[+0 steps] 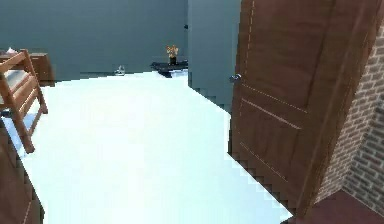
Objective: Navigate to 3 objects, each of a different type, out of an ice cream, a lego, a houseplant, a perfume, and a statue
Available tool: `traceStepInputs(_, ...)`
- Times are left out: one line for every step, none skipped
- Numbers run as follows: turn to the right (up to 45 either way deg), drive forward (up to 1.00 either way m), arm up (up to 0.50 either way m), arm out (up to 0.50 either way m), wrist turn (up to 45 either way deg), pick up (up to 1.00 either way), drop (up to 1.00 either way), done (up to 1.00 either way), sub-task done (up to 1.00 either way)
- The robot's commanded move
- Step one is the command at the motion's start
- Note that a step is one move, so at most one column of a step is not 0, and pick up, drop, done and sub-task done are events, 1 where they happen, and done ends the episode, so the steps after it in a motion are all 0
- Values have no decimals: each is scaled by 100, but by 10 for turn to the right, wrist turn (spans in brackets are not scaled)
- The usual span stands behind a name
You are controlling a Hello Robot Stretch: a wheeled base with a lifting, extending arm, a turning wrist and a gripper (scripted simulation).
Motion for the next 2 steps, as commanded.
traceStepInputs(180, 0, 0, 0, 0, 0, 0, 0, 0)
traceStepInputs(0, 40, 0, 0, 0, 0, 0, 0, 0)
